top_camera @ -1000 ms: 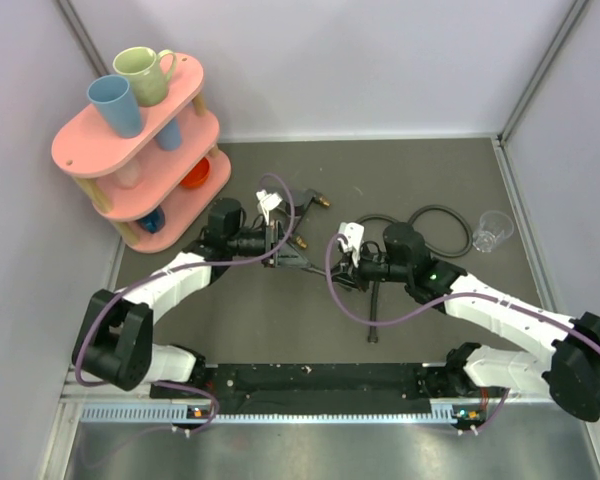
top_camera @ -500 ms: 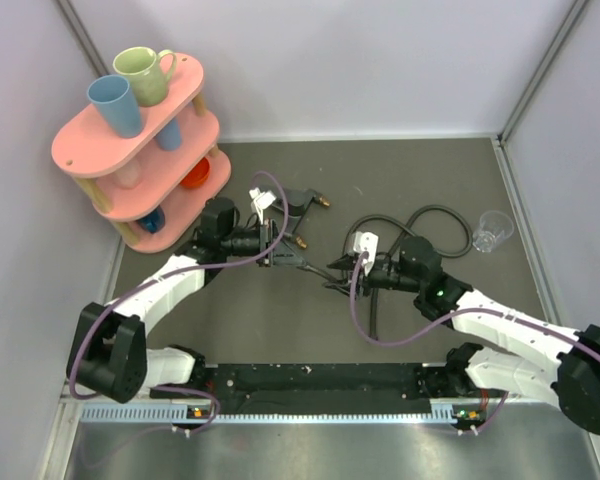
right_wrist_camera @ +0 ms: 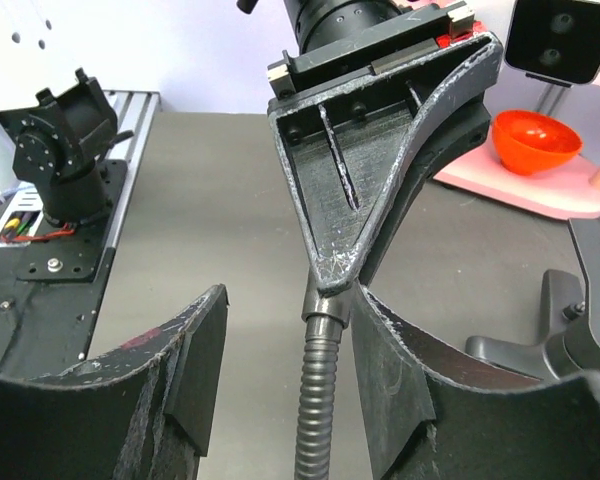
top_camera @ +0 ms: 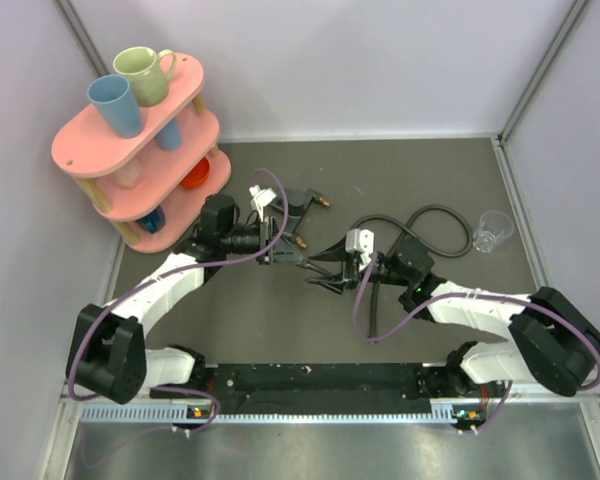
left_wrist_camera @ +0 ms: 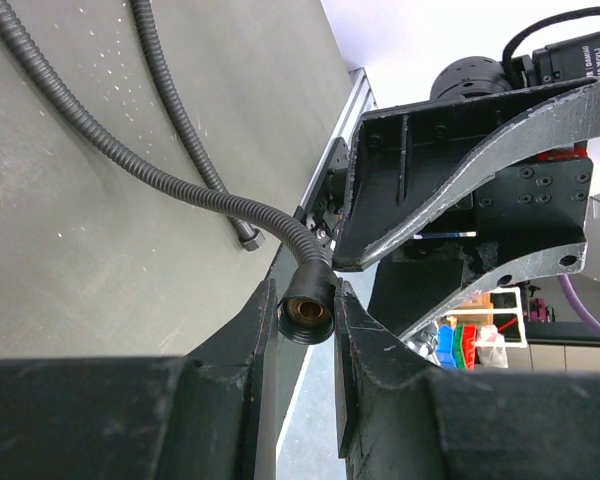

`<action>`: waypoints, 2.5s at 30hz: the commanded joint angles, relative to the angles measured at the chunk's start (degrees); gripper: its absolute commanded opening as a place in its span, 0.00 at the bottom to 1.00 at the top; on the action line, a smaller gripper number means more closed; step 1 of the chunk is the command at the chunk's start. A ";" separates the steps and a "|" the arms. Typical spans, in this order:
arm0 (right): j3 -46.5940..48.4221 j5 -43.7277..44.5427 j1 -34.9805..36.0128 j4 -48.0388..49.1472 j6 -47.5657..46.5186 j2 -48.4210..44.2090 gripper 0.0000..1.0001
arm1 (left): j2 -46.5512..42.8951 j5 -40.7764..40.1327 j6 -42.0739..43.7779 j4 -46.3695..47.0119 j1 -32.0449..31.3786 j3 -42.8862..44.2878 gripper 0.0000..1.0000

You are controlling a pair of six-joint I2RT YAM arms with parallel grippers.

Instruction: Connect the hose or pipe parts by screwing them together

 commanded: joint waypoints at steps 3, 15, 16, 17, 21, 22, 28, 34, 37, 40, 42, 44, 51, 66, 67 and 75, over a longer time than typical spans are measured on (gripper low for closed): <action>1.12 -1.35 0.53 14.20 5.78 4.01 0.49 | -2.70 -0.18 -0.41 1.91 -0.41 1.85 0.00; 1.21 2.78 0.53 10.52 4.56 4.37 0.46 | -3.75 0.69 -3.93 6.31 -0.50 0.53 0.00; 1.30 3.31 0.53 10.43 4.56 4.37 0.44 | -3.75 0.69 -4.02 6.31 -0.50 0.53 0.00; 1.30 3.40 0.53 10.43 4.65 4.37 0.43 | -3.75 0.69 -4.10 6.31 -0.50 0.53 0.00; 1.30 3.93 0.53 10.70 4.74 4.37 0.41 | -3.93 0.61 -4.19 6.48 -0.50 0.35 0.00; 1.30 3.84 0.53 10.78 4.82 4.37 0.40 | -4.02 0.61 -4.19 6.48 -0.50 0.27 0.00; 1.56 3.66 0.53 11.40 5.61 4.55 0.35 | -4.02 0.61 -5.42 7.89 -0.58 -0.17 0.00; 0.95 3.84 0.53 13.24 6.06 4.81 0.00 | -3.75 0.35 -6.39 9.21 -0.58 -0.61 0.02; -0.02 5.24 0.53 13.78 6.06 4.20 0.00 | -3.75 -1.49 -5.87 7.90 -0.50 -0.18 0.57; 0.07 9.10 0.53 7.31 4.40 2.18 0.00 | -3.23 -4.91 -1.04 0.18 -0.50 3.33 0.73; -0.46 12.52 0.53 3.51 2.38 0.60 0.00 | -2.79 -7.90 3.79 -5.61 -0.41 7.81 0.76; -2.03 14.38 0.53 0.16 1.75 -2.13 0.00 | -1.30 -14.73 6.86 -12.13 -0.41 12.36 0.76; -6.08 20.01 0.53 -9.07 0.61 -13.99 0.00 | 11.70 -37.88 6.18 -21.47 0.82 24.95 0.68; -8.11 20.01 0.53 -19.27 -2.38 -29.03 0.00 | 30.86 -39.02 13.02 -19.25 2.41 42.43 0.68; -8.11 19.93 0.53 -19.53 -2.38 -29.73 0.00 | 31.31 -39.99 15.03 -22.05 2.14 46.02 0.68; -8.37 22.21 0.53 -22.08 -5.10 -31.49 0.00 | 42.97 -44.83 21.82 -28.31 0.91 61.24 0.70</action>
